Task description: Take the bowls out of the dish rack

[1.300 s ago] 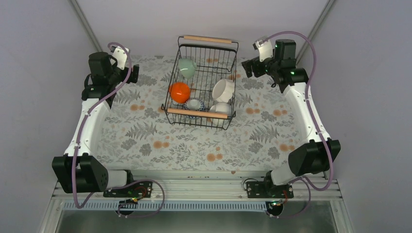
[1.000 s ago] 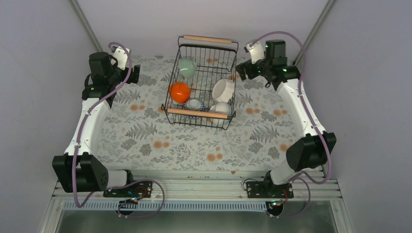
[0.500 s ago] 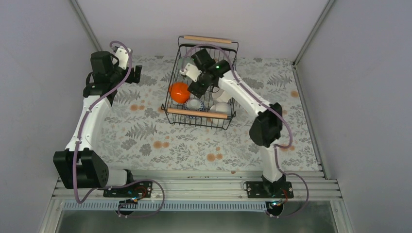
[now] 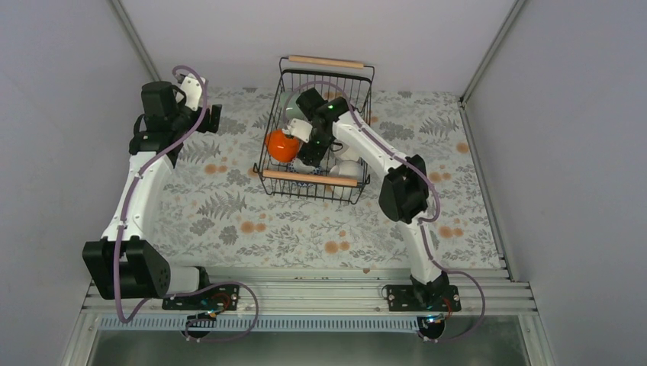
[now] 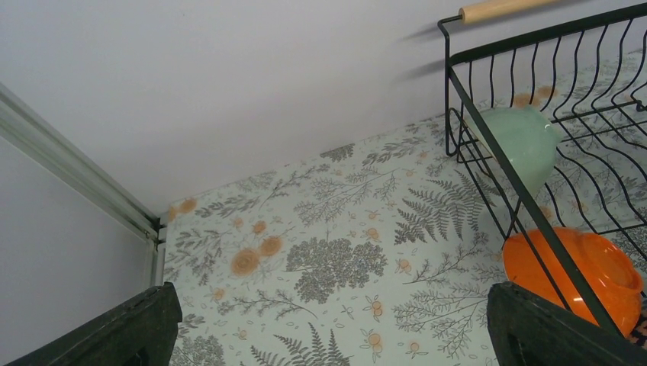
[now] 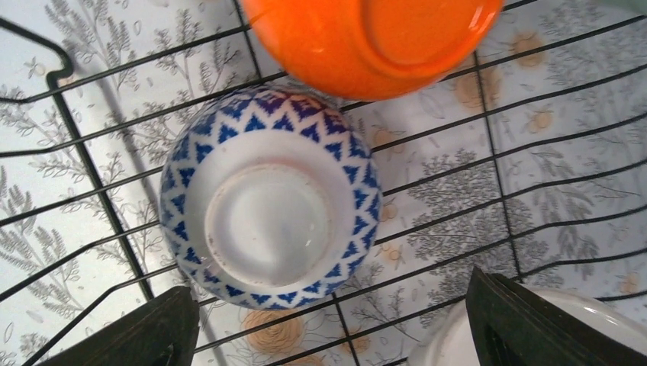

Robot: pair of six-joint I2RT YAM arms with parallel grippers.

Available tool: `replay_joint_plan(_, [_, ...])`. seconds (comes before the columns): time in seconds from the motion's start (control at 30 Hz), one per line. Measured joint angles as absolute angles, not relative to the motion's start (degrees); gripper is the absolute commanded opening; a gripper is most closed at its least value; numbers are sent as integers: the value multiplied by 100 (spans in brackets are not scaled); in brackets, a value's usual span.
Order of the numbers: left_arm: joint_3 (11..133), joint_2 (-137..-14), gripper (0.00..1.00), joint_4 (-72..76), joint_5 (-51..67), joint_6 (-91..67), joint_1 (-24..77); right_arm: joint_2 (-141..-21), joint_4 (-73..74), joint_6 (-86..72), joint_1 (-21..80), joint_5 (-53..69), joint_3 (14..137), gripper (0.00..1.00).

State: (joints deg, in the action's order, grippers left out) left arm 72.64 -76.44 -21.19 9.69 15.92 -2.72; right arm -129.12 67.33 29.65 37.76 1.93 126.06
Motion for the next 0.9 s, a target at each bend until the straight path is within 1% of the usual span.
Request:
replay_joint_plan(0.27, [7264,-7649,100,-2156,1000,1586,-272,-13141,7083,3234,3776,545,12696,85])
replay_joint_plan(0.63, [7260,-7660,100,-2156,1081,1586,-272,-13493,7063,3345,3776,602,12798,85])
replay_joint_plan(0.9, [7161,-7660,100,-2161,1109,1592,-272,-13509,6849,3358,3776,707,12866,81])
